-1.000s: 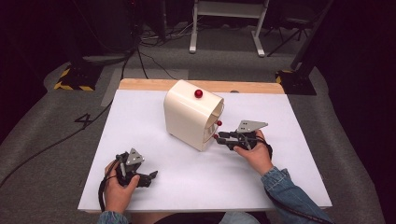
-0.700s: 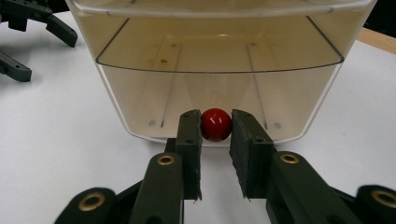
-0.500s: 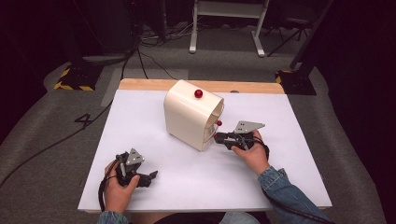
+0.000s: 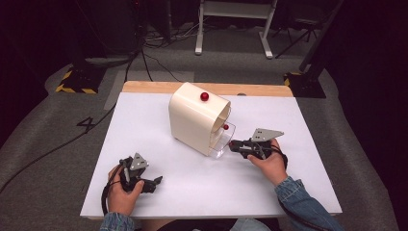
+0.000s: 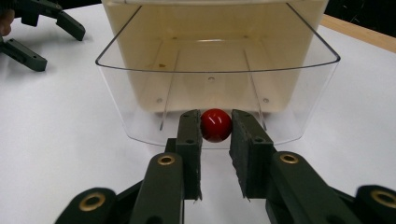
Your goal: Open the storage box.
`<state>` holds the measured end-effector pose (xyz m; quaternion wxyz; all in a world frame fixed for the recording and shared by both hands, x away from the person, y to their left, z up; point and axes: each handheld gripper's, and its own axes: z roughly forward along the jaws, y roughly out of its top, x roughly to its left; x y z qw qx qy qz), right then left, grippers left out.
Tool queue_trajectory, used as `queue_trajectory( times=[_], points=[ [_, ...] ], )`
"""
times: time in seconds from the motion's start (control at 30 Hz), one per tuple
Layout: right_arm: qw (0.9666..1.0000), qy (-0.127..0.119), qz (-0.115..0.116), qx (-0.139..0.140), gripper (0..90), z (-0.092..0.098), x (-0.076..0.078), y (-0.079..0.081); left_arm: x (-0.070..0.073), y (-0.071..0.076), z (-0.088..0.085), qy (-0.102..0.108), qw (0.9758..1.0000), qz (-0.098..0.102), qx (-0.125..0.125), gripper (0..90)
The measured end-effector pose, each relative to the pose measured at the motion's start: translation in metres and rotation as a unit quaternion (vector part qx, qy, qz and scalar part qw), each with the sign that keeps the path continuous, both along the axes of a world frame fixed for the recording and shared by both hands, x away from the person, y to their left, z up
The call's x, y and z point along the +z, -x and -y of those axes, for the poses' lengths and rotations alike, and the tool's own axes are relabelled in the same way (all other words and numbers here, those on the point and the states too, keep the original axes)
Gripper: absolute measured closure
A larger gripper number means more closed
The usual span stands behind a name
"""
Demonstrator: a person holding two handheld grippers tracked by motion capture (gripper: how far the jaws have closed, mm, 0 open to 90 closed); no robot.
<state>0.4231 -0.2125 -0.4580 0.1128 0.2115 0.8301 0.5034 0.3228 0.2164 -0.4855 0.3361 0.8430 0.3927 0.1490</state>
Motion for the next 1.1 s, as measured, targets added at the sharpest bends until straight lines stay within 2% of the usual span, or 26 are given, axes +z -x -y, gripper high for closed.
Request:
queue_trajectory(
  times=[0.53, 0.97, 1.1],
  points=[
    [0.9998, 0.000, -0.008, -0.017, 74.2, 0.035, 0.005, 0.023, 0.000, 0.000, 0.000, -0.001, 1.0000, -0.002, 0.000, 10.4],
    [0.9995, 0.009, -0.027, -0.015, 74.0, 0.039, -0.002, 0.022, 0.000, 0.000, 0.000, -0.001, 1.0000, -0.001, 0.001, 10.4],
    [0.9991, 0.020, -0.033, -0.017, 68.3, 0.041, -0.003, 0.021, 0.000, 0.000, 0.000, -0.001, 1.0000, -0.002, 0.000, 10.4]
  ],
)
